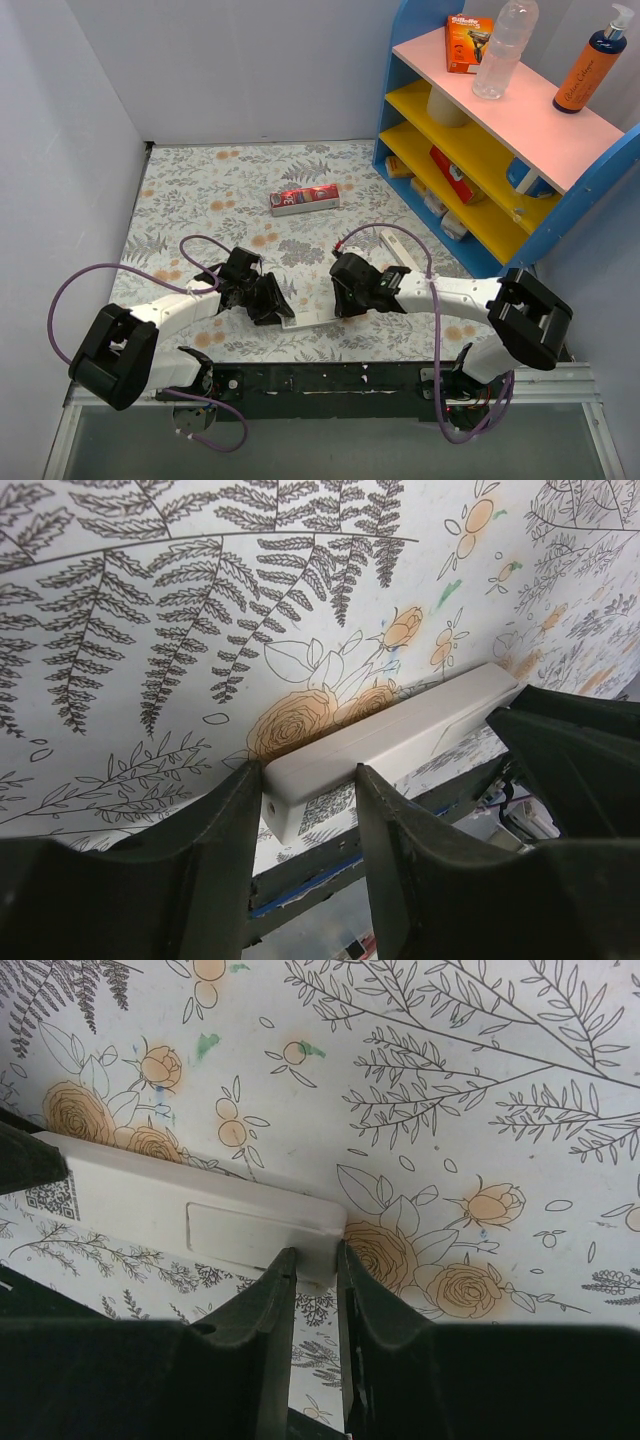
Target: Load the batteries into the remote control
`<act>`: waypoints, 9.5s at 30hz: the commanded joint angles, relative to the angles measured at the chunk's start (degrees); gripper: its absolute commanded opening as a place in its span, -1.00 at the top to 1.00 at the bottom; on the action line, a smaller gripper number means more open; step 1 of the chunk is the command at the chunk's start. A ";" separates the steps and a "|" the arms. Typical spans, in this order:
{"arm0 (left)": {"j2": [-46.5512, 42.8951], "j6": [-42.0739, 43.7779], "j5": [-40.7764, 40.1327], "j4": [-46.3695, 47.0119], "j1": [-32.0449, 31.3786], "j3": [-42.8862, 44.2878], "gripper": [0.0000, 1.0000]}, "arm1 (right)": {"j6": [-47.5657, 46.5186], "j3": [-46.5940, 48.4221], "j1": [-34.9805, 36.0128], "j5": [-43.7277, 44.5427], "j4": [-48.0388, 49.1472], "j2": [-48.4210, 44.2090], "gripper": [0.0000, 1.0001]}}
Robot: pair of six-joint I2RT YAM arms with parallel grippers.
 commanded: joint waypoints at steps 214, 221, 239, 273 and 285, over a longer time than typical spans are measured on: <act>-8.86 -16.48 -22.74 9.84 -11.79 -3.23 -0.31 | -11.79 -2.78 -18.10 -20.93 8.77 -0.99 0.59; -8.69 -16.57 -22.74 9.92 -11.79 -3.23 -0.30 | -8.27 -5.76 -18.10 -20.67 9.38 -3.80 0.61; -7.37 -16.75 -20.90 10.54 -11.79 -3.23 -0.28 | -5.19 -10.96 -18.10 -20.31 12.90 -5.57 0.68; -7.37 -16.04 -20.37 11.15 -11.79 -3.05 -0.25 | -9.41 -0.85 -17.40 -18.29 1.56 -2.66 0.75; -7.63 -16.04 -20.28 11.24 -11.79 -3.14 -0.25 | -11.08 2.05 -14.24 -17.68 0.95 -1.34 0.69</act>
